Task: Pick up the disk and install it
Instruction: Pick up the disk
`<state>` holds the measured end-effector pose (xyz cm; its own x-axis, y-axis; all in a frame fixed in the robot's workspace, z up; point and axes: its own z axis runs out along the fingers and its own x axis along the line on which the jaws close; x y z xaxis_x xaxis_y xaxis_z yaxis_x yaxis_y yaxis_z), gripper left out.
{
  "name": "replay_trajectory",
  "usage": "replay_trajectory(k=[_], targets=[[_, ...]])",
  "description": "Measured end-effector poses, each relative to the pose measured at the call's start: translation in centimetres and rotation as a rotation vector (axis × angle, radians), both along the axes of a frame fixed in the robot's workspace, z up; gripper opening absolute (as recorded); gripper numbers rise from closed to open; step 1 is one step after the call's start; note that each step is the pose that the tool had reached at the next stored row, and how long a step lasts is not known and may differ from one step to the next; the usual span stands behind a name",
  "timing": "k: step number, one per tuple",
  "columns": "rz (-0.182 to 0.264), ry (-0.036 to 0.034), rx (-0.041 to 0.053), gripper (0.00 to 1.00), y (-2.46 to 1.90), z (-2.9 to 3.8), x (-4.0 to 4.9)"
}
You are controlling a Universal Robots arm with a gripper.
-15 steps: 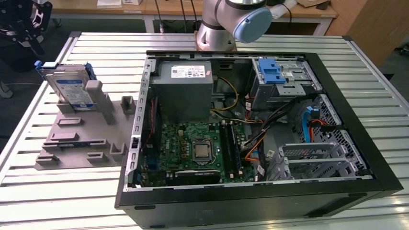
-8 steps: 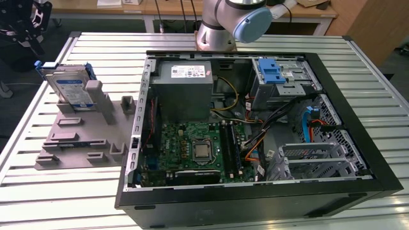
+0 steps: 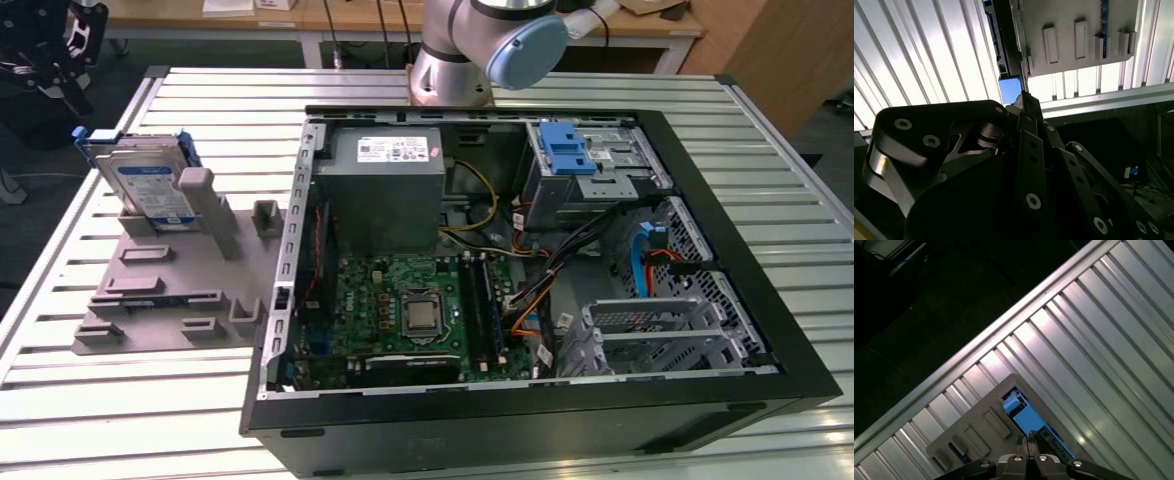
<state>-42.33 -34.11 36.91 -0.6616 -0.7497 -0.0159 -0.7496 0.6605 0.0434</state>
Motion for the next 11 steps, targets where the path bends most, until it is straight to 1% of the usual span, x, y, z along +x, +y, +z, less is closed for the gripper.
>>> replay_trajectory(k=[11], targets=[[0.015, 0.0001, 0.0000, 0.11, 0.00, 0.00, 0.00]])
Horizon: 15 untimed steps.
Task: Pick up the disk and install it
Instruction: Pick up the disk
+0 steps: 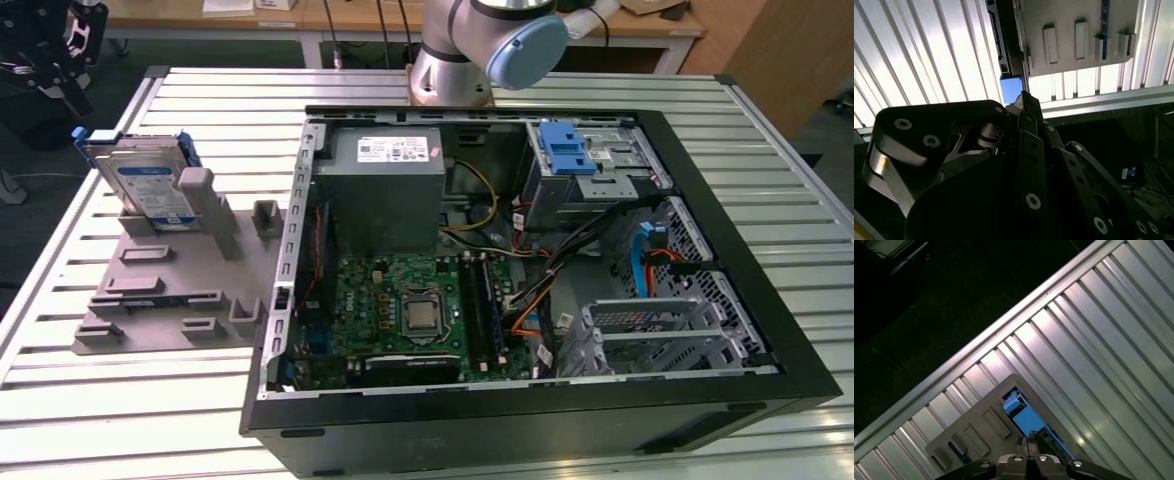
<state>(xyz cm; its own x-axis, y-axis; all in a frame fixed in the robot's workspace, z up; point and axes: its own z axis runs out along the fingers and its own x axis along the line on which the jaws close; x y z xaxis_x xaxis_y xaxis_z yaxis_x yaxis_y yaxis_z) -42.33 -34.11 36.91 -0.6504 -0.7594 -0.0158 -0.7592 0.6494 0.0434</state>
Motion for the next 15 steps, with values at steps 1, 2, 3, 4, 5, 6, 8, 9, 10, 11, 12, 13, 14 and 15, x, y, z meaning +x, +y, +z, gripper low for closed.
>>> replay_trajectory(k=[1, 2, 3, 4, 5, 6, 8, 9, 10, 11, 12, 13, 14, 15], targets=[[0.001, 0.0000, 0.0000, 0.11, 0.00, 0.00, 0.00], [0.003, 0.0000, 0.0000, 0.11, 0.00, 0.00, 0.00], [0.004, 0.0000, 0.0000, 0.11, 0.00, 0.00, 0.00], [0.006, 0.0000, 0.0000, 0.11, 0.00, 0.00, 0.00], [0.007, 0.0000, 0.0000, 0.11, 0.00, 0.00, 0.00], [0.009, 0.0000, -0.0001, 0.11, 0.00, 0.00, 0.00], [0.012, -0.0001, 0.0000, 0.11, 0.00, 0.00, 0.00], [0.014, 0.0000, -0.0001, 0.11, 0.00, 0.00, 0.00], [0.015, -0.0001, 0.0000, 0.11, 0.00, 0.00, 0.00], [0.017, 0.0000, -0.0001, 0.11, 0.00, 0.00, 0.00], [0.019, 0.0000, -0.0001, 0.11, 0.00, 0.00, 0.00], [0.020, 0.0000, 0.0000, 0.11, 0.00, 0.00, 0.00], [0.022, 0.0000, 0.0000, 0.11, 0.00, 0.00, 0.00], [0.023, 0.0000, 0.0000, 0.11, 0.00, 0.00, 0.00]])
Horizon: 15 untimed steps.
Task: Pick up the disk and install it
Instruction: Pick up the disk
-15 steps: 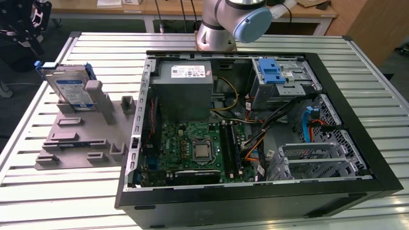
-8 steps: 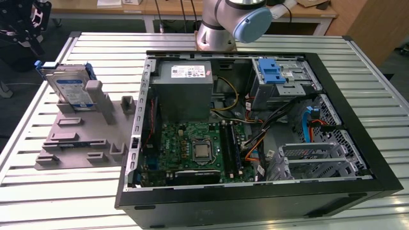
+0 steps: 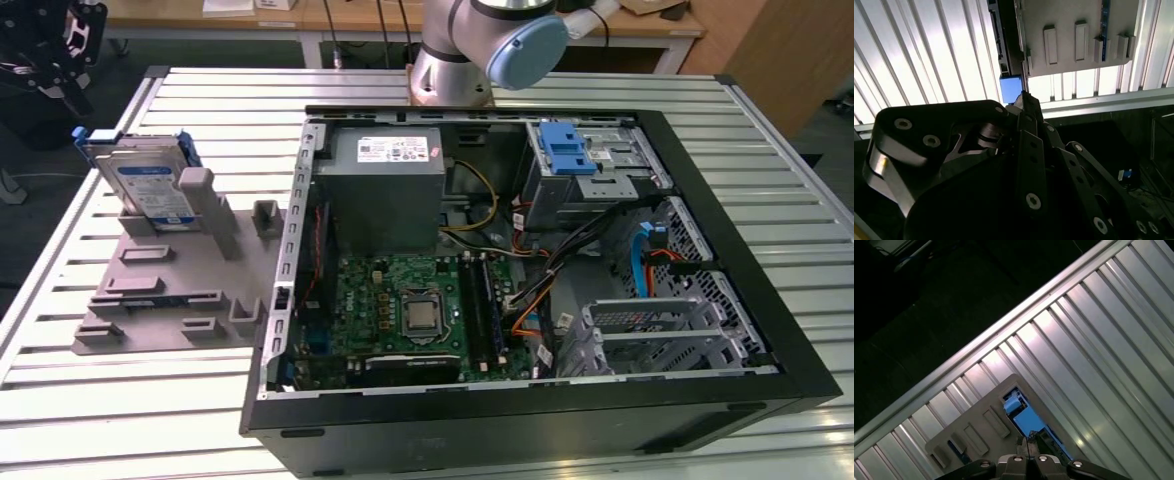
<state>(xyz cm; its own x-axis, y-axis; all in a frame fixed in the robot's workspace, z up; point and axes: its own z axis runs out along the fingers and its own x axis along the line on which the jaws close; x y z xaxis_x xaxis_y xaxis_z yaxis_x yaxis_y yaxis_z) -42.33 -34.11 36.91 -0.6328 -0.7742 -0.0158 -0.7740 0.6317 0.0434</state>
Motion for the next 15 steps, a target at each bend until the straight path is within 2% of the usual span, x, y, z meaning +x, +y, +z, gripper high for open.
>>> replay_trajectory(k=[15], targets=[[0.028, 0.0000, 0.0000, 0.11, 0.00, 0.00, 0.00]])
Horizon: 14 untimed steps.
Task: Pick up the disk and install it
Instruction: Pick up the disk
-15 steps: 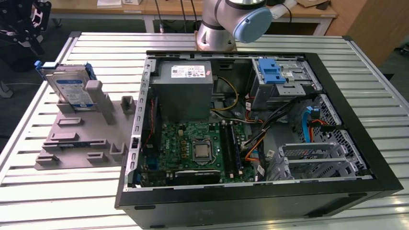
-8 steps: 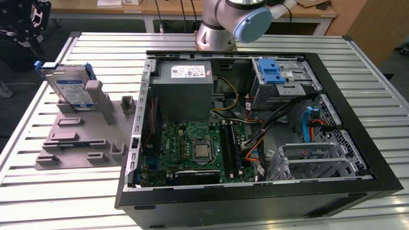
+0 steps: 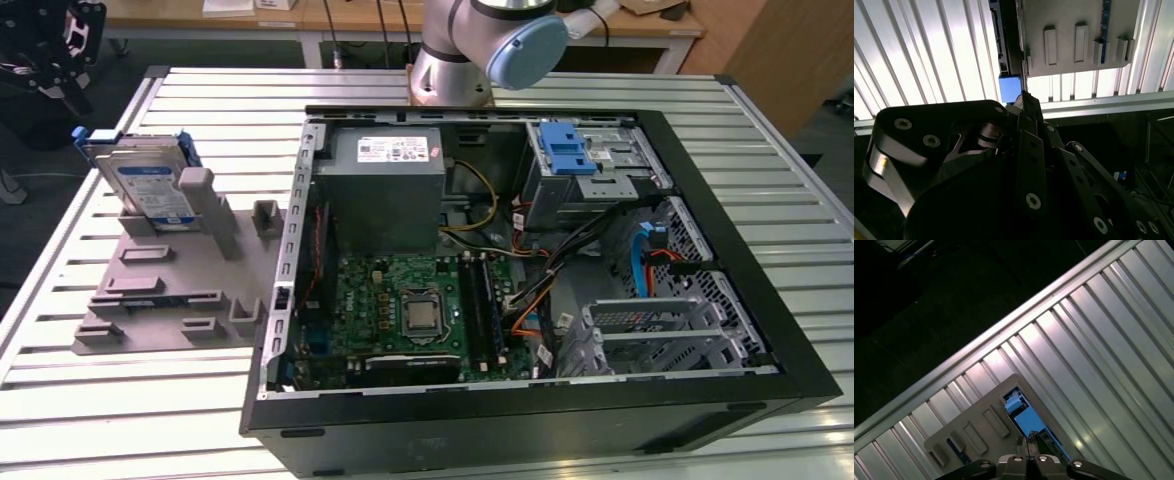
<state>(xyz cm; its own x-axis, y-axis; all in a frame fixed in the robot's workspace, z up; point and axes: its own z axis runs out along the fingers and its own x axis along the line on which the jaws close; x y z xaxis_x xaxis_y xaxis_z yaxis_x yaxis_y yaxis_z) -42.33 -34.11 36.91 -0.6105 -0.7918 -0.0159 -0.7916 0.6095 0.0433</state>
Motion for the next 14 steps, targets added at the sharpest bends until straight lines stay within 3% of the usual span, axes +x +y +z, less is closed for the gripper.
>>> replay_trajectory(k=[14], targets=[[0.023, 0.0000, 0.0000, 0.11, 0.00, 0.00, 0.00]])
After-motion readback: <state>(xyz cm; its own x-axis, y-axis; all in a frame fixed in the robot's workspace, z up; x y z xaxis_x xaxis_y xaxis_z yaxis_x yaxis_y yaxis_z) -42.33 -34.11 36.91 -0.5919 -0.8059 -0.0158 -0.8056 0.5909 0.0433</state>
